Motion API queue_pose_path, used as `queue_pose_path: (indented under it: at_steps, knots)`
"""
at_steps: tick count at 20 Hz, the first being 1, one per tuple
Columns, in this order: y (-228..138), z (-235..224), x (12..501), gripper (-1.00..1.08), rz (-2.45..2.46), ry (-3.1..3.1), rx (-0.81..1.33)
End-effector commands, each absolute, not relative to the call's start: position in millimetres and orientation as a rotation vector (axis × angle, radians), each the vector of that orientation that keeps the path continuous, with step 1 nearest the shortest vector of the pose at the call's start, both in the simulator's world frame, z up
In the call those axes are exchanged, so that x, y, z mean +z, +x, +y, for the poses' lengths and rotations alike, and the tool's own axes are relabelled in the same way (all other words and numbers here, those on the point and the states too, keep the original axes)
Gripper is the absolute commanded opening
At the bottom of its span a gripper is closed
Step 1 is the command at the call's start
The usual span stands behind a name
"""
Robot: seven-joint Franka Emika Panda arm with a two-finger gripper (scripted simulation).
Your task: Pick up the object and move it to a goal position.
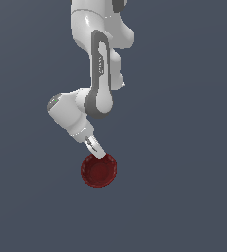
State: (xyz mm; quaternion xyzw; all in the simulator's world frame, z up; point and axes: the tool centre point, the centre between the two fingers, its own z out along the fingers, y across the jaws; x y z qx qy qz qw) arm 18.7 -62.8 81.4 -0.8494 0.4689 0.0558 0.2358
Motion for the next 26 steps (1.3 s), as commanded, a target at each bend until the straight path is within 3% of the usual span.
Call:
queue_pose_path:
  at_steps: [1,13,26]
  knots:
    - [20.5,-69.4,76.1,0.28,1.361,-2.252,0.163]
    - [23.2,-84.6,64.7,0.28,1.505,-2.089,0.183]
    - [28.4,-69.2,39.3,0.28,1.506,-2.089,0.183]
